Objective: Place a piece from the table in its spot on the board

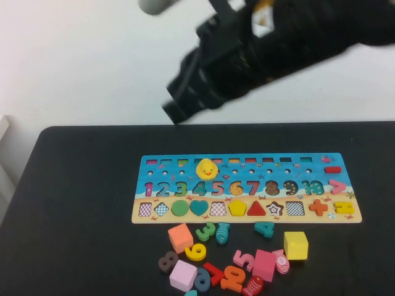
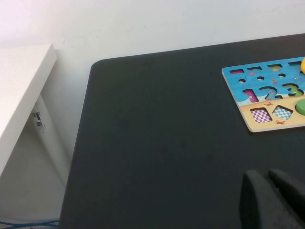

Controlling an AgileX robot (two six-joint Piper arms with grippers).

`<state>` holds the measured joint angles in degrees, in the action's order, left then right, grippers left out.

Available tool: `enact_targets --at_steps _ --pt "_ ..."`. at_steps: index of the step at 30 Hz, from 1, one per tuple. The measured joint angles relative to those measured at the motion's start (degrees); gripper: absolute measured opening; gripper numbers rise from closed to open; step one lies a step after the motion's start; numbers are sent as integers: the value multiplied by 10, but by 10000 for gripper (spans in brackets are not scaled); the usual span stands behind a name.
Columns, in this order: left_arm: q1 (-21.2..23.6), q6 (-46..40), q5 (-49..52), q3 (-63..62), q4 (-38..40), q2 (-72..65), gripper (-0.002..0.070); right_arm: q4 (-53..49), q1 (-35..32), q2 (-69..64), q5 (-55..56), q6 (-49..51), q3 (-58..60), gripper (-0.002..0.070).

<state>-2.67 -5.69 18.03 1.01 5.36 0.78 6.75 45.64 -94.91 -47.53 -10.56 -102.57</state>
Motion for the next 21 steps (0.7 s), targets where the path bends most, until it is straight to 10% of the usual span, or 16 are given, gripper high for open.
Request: enact_targets --at_steps 21 --pt "0 0 0 0 0 0 -1 -166 9 484 162 204 539 19"
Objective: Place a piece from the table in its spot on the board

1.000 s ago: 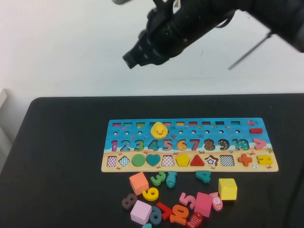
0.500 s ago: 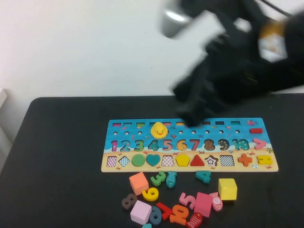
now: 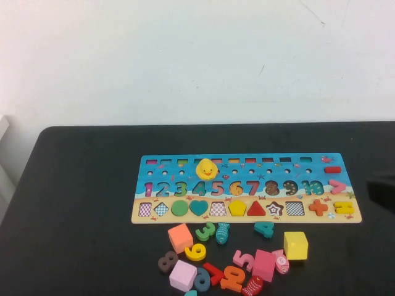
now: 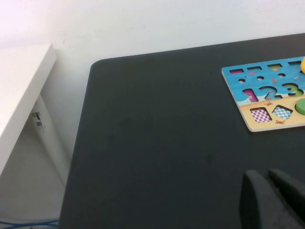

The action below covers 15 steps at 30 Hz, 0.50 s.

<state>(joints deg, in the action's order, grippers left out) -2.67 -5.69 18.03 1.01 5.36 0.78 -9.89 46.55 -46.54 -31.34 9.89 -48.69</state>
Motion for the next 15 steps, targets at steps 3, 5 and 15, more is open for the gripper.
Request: enact_targets --at_steps 3,5,15 --pt "0 0 0 0 0 0 -1 -11 0 64 61 0 78 19" --pt "0 0 0 0 0 0 -1 -13 0 103 100 0 128 19" --pt "0 0 0 0 0 0 -1 -17 -48 295 221 53 350 19"
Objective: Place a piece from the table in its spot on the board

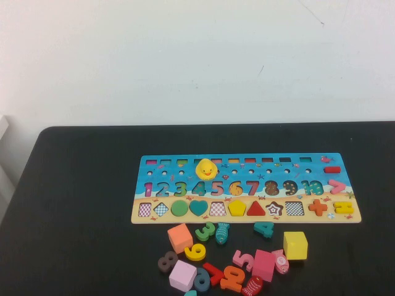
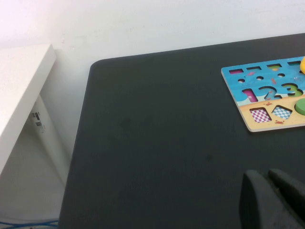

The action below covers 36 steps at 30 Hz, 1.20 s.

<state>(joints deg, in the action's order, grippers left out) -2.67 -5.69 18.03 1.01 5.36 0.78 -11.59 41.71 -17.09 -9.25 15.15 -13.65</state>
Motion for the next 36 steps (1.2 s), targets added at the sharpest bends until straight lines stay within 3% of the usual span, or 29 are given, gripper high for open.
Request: enact_targets --at_steps 3,5,9,15,22,29,36 --pt "0 0 0 0 0 0 -1 0 -86 41 27 3 44 19" --pt "0 0 0 0 0 0 -1 0 -195 74 50 -2 81 19" --pt "0 0 0 0 0 0 -1 0 -320 105 105 -3 120 19" --pt "0 0 1 0 0 0 -1 -1 -446 116 158 -3 151 19" --pt "0 0 1 0 0 0 -1 -2 -461 132 142 -3 151 19" --pt "0 0 1 0 0 0 -1 56 -455 159 10 -65 151 19" --pt "0 0 1 0 0 0 -1 86 -405 177 -94 -94 153 19"
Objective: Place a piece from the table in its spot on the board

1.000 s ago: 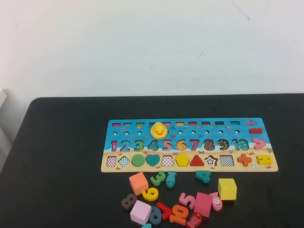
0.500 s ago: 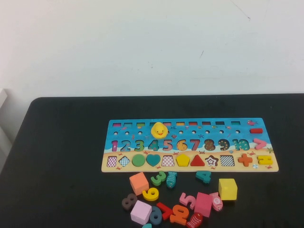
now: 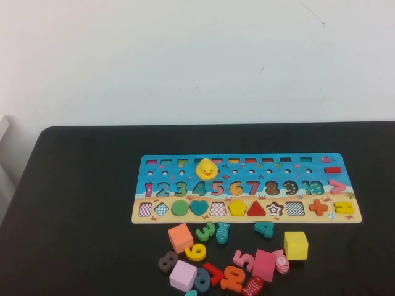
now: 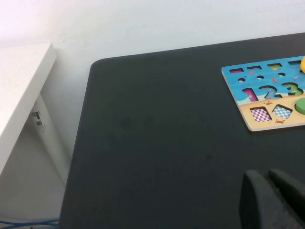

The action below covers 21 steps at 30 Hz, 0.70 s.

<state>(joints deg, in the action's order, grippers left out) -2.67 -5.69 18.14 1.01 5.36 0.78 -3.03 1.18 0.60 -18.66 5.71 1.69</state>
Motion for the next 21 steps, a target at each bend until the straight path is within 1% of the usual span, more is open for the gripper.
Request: enact_targets --at_steps 3,21 --pt "0 0 0 0 0 0 -1 1 9 0 -7 0 -1 19" --pt "0 -1 0 0 0 0 -1 3 9 0 -14 0 -3 19"
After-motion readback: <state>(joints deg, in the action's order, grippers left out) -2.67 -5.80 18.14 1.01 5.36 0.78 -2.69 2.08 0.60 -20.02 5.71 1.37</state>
